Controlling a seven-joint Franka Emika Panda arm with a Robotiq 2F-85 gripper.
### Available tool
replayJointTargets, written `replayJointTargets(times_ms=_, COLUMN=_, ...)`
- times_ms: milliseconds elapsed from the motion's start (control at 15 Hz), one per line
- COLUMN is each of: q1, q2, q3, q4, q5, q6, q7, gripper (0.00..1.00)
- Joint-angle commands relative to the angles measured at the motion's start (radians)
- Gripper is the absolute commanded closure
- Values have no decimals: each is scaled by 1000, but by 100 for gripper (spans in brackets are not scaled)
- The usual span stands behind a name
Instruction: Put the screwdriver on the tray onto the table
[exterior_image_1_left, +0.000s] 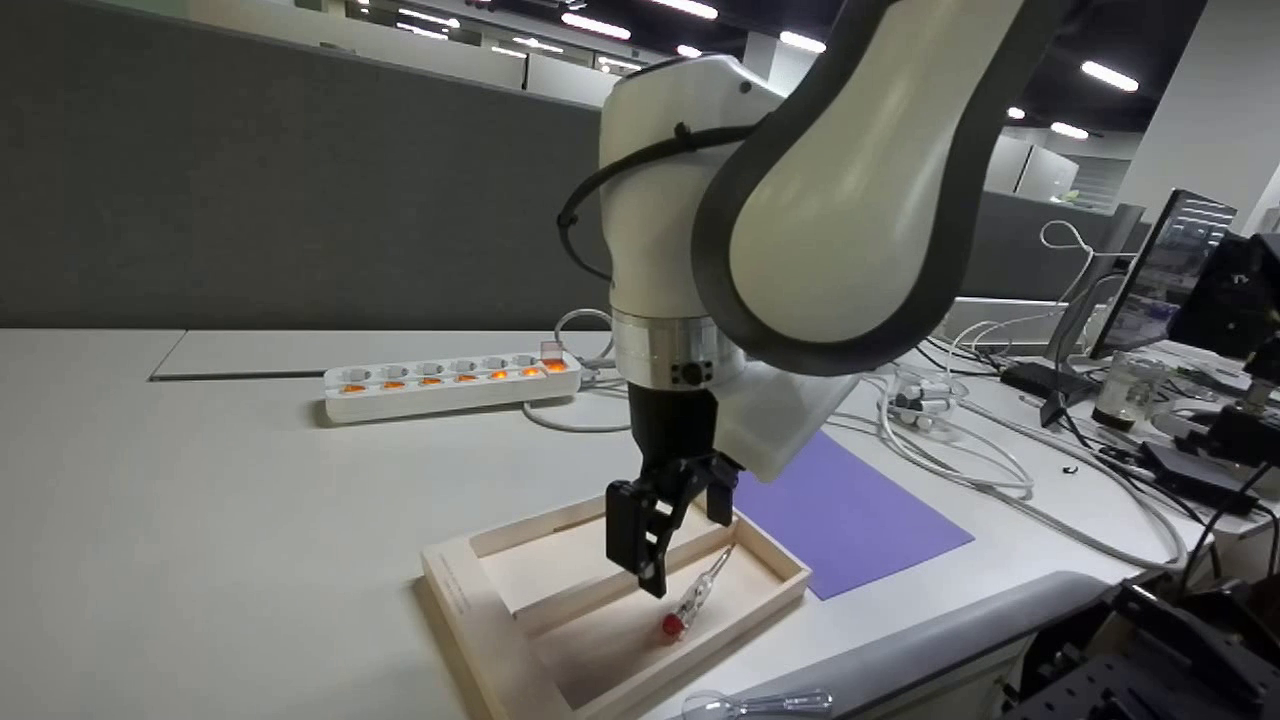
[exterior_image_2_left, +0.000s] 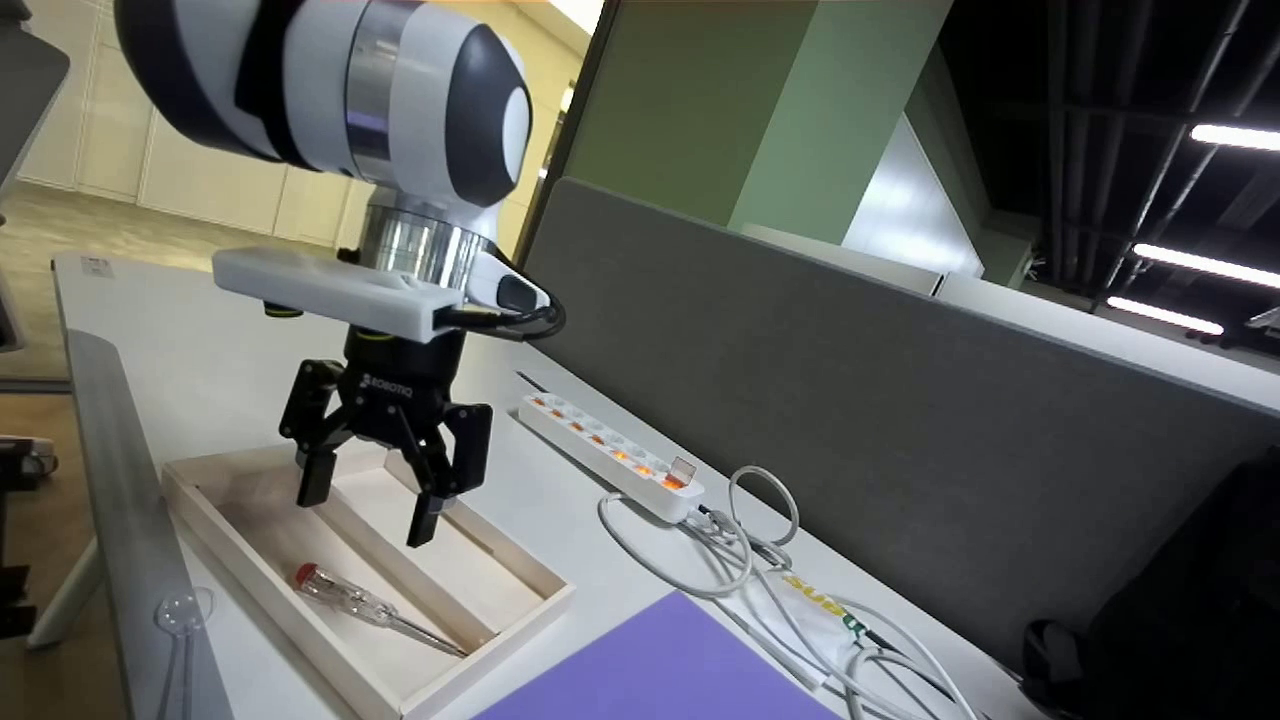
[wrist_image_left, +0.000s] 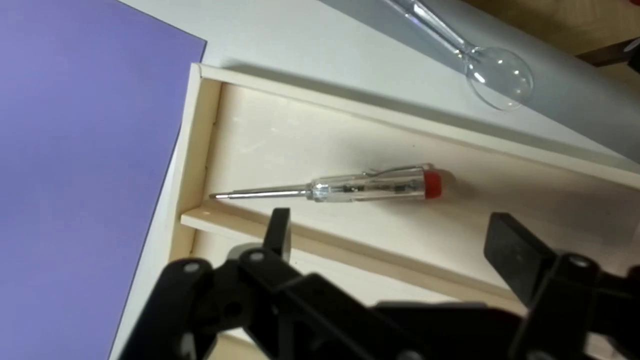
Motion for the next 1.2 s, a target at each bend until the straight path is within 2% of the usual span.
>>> replayJointTargets(times_ms=0, q1=4, q2=-7, q3=-44, q4=-31, q5=-45, q6=42, q7=95, gripper=0)
replayJointTargets(times_ms=533, q1=-1, q2=61, q3=-101, q4=-60, q5=-33, q6=180, q7=110, gripper=0)
replayJointTargets(times_ms=1133, q1=26, q2=141, q3=-173, q4=-64, q5=-37, q6=337, q7=104, gripper=0)
